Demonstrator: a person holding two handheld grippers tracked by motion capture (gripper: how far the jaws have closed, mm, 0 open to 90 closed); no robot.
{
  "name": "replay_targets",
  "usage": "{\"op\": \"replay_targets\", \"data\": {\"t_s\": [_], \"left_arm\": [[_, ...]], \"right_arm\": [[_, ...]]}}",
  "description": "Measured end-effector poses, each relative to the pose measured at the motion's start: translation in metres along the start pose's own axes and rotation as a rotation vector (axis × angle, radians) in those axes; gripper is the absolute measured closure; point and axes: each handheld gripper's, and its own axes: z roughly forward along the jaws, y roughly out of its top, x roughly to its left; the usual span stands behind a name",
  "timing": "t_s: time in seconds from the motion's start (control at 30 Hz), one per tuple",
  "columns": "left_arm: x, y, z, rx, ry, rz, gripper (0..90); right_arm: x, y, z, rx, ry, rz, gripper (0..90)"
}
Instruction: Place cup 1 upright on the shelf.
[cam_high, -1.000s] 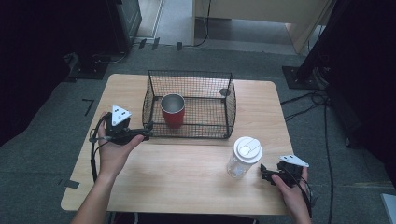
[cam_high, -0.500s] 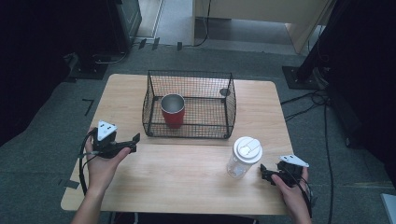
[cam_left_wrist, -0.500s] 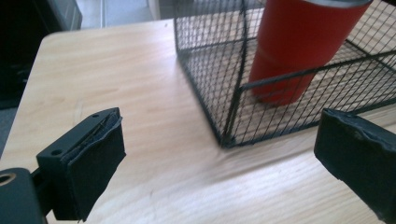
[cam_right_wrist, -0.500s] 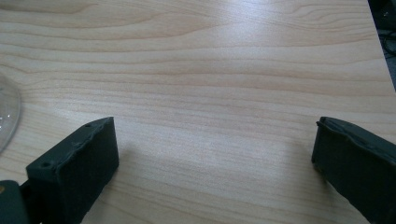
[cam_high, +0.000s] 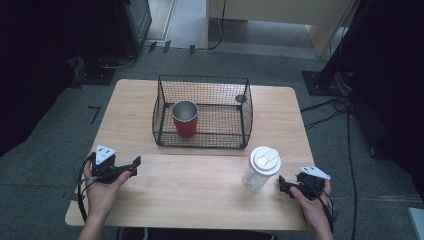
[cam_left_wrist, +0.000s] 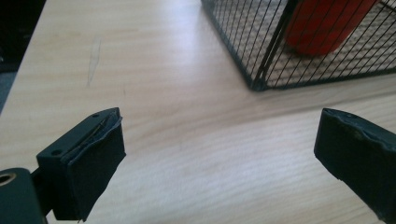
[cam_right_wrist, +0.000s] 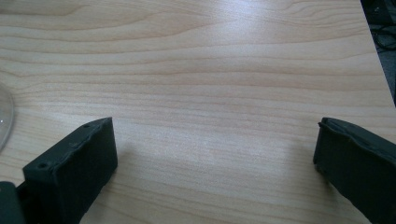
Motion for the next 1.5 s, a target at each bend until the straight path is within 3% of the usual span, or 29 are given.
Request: {"op": "replay_targets", "data": {"t_s": [0.23, 0.27, 0.4, 0.6, 0.8, 0.97, 1.17, 1.5], "left_arm": [[0.006, -0.018, 0.001, 0.032, 0.012, -0.015, 2.5], [0.007, -0.02, 0.0, 0.039, 0.017, -0.014, 2.4], [0.012, -0.027, 0.001, 0.064, 0.03, -0.014, 2.4], [0.014, -0.034, 0.004, 0.11, 0.055, 0.015, 2.4], [0.018, -0.037, 0.005, 0.133, 0.082, 0.023, 2.4], [0.018, -0.039, 0.009, 0.16, 0.074, 0.023, 2.4], [0.015, -0.04, 0.012, 0.185, 0.071, 0.037, 2.5], [0.014, -0.039, 0.014, 0.186, 0.078, 0.035, 2.4]], "right_arm": [[-0.002, -0.001, -0.004, 0.013, 0.007, -0.004, 0.0], [-0.003, -0.002, -0.006, 0.017, 0.01, 0.014, 0.0], [-0.014, 0.001, -0.023, -0.037, 0.031, 0.063, 0.0], [-0.019, 0.004, -0.037, -0.076, 0.012, 0.073, 0.0], [-0.014, 0.006, -0.044, -0.094, 0.015, 0.052, 0.0], [-0.006, 0.009, -0.048, -0.105, 0.028, 0.026, 0.0], [0.0, 0.011, -0.054, -0.109, 0.063, -0.002, 0.0], [0.008, 0.013, -0.067, -0.127, 0.13, -0.047, 0.0]]}}
